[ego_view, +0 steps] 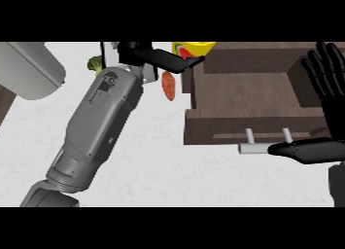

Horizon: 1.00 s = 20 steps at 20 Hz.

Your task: Pick up the cup, place it into the drawer and close the drawer

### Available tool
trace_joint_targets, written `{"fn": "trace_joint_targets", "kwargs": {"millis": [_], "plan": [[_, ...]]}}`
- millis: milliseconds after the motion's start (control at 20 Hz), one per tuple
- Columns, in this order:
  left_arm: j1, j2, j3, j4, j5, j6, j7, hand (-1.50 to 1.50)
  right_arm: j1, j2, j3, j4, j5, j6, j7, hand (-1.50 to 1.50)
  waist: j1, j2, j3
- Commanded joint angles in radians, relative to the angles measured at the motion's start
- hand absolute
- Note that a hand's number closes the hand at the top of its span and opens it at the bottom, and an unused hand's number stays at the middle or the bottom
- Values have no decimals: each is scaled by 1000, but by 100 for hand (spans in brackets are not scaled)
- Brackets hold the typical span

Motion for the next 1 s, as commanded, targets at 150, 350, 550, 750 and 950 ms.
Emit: {"fn": "trace_joint_targets", "kwargs": {"millis": [150,350,550,750,950], "plan": [[-215,-2,-114,163,74,158,187,150,-17,-11,-12,15,-7,9,-15,-150,-19,6,0],[-279,-2,-153,344,91,193,160,150,-70,-11,-6,45,-17,10,0,-150,-48,19,1],[-322,-2,-216,439,120,199,188,150,-76,-25,-10,52,-44,43,-4,-150,-76,25,1],[-270,-2,-303,489,147,145,201,150,-59,-20,0,36,-49,58,-26,-150,-117,32,2],[-277,-2,-371,491,170,111,217,150,-125,-8,32,52,-41,51,-4,-150,-149,40,2]]}}
